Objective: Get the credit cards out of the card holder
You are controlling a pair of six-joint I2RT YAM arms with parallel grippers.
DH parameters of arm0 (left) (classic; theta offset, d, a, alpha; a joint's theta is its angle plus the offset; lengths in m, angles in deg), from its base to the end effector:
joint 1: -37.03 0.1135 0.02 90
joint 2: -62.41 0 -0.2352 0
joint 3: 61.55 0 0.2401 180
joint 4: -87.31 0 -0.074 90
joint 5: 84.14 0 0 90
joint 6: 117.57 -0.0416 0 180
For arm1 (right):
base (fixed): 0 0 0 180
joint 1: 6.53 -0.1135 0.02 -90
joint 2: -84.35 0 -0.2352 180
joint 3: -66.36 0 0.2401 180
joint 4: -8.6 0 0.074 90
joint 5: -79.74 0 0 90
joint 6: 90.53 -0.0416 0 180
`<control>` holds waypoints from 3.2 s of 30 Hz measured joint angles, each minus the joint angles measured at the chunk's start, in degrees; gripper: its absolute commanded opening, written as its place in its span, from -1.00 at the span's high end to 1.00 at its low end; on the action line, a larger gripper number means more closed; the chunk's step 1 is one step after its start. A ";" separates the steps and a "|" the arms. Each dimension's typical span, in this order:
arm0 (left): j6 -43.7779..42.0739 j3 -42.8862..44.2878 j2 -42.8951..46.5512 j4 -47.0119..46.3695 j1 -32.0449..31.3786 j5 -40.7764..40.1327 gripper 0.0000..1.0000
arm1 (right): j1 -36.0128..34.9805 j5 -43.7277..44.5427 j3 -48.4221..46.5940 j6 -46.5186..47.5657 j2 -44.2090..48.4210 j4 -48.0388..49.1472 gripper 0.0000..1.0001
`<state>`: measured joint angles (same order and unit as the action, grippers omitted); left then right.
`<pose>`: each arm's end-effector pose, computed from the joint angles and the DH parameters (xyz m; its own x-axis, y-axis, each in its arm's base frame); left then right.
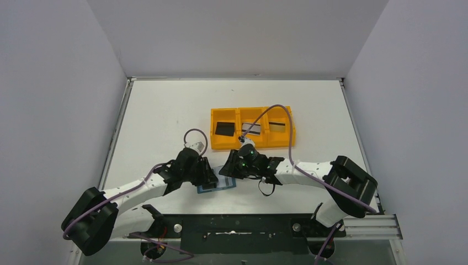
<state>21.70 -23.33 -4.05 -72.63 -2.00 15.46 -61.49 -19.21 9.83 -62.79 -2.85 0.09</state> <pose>0.1619 -0.1402 0.1296 -0.9143 -0.2207 -0.3397 0.0219 0.8105 -0.5854 0.1694 0.2528 0.1532 -0.9459 0.1738 -0.2738 -0.0876 0.6758 0.7318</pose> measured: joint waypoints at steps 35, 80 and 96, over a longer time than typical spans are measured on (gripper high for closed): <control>-0.61 -0.02 2.97 5.79 1.31 -5.68 0.31 | -2.54 9.92 -10.69 2.49 -6.38 -19.96 0.30; -0.42 -1.90 2.58 2.38 1.31 -2.32 0.49 | -2.84 4.96 -12.59 5.25 -8.66 -14.47 0.32; 1.92 -1.27 11.13 13.40 3.15 -11.43 0.76 | -2.91 -0.15 -14.29 5.25 -8.44 -9.53 0.31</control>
<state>23.63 -24.60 7.08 -59.24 1.15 4.03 -64.39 -19.36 -4.47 -57.54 -11.29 -9.44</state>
